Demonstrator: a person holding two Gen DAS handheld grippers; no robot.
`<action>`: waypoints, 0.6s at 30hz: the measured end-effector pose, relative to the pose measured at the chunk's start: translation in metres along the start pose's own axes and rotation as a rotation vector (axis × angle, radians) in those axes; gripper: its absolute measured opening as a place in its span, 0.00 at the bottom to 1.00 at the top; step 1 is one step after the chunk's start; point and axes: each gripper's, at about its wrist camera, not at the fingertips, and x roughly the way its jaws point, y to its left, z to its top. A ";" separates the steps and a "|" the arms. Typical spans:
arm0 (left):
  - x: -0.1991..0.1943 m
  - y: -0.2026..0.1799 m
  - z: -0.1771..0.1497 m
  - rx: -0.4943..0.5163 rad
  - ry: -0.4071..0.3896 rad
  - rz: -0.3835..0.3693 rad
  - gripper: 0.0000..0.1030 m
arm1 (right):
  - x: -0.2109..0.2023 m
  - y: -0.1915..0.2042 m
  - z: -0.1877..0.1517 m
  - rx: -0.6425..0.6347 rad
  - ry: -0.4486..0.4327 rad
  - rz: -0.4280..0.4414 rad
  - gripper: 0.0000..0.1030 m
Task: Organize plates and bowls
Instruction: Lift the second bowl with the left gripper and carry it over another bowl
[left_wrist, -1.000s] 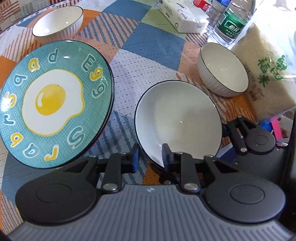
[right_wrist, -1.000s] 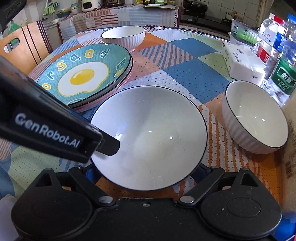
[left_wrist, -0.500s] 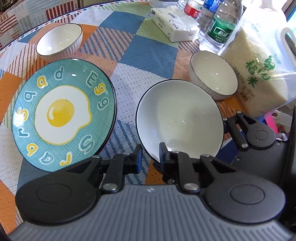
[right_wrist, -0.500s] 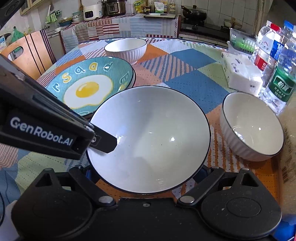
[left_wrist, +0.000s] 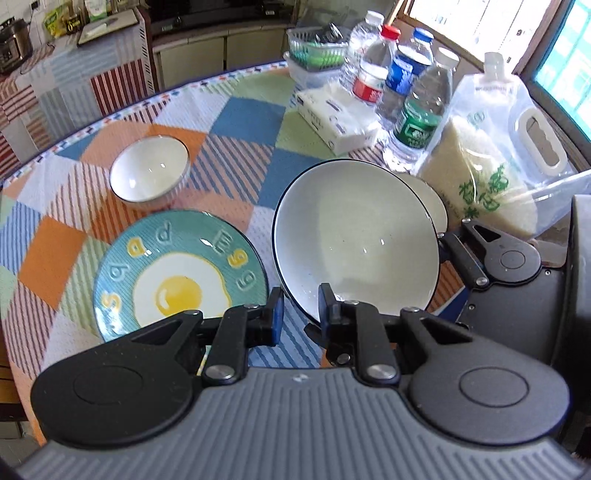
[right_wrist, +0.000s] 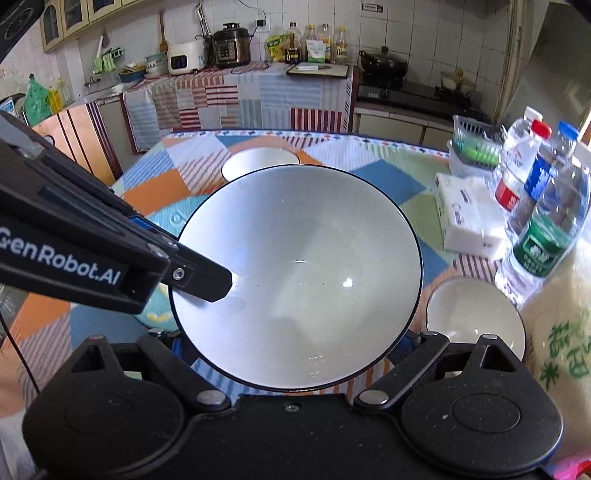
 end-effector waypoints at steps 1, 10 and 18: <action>-0.003 0.003 0.003 0.002 -0.008 0.006 0.17 | 0.000 0.001 0.006 -0.011 -0.007 -0.001 0.94; -0.015 0.038 0.040 -0.045 -0.049 0.065 0.18 | 0.015 0.010 0.065 -0.147 -0.038 0.013 0.94; -0.005 0.085 0.076 -0.076 -0.071 0.157 0.18 | 0.064 0.008 0.116 -0.185 -0.078 0.125 0.94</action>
